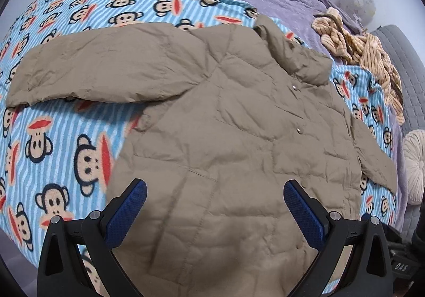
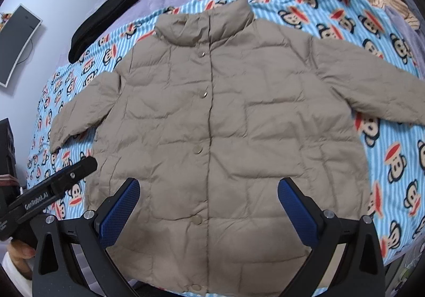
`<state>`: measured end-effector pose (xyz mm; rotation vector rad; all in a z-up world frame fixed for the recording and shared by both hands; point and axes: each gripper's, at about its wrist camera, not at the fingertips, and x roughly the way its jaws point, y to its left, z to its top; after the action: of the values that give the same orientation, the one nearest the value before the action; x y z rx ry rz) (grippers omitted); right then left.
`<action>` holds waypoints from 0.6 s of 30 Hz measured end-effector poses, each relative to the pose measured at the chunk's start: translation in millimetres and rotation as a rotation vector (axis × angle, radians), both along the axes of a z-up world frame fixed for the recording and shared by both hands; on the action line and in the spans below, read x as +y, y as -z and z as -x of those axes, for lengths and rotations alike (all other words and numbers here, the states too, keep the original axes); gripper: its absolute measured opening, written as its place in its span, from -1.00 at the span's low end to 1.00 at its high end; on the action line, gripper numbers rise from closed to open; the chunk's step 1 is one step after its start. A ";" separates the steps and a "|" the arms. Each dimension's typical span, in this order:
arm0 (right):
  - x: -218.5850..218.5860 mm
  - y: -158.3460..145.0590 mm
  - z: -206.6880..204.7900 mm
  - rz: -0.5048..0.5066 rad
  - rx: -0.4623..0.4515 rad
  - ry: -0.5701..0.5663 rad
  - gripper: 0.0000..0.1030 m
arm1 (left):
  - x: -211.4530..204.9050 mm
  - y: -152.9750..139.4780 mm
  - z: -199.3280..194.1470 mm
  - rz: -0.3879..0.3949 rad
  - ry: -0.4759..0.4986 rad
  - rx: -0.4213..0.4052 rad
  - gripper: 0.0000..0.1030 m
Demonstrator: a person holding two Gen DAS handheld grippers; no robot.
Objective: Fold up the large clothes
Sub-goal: 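Grasp the sleeve nearest the left tool with the left tool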
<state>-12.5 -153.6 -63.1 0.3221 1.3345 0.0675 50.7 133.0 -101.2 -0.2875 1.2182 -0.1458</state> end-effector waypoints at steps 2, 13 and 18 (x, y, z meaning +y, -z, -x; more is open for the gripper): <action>17.6 10.9 0.2 0.036 0.015 0.005 1.00 | 34.6 12.9 -13.9 0.027 -0.055 -0.007 1.00; 114.0 62.2 -31.7 -0.007 0.039 -0.022 1.00 | 242.2 104.9 -61.8 0.315 -0.446 0.026 1.00; 147.2 66.0 -59.4 -0.021 -0.004 -0.054 1.00 | 285.4 112.4 -92.9 0.308 -0.490 -0.022 1.00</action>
<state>46.9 -6.4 -129.1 0.3033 1.3397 0.1273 143.6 418.4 -213.6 -0.8406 1.0698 0.0905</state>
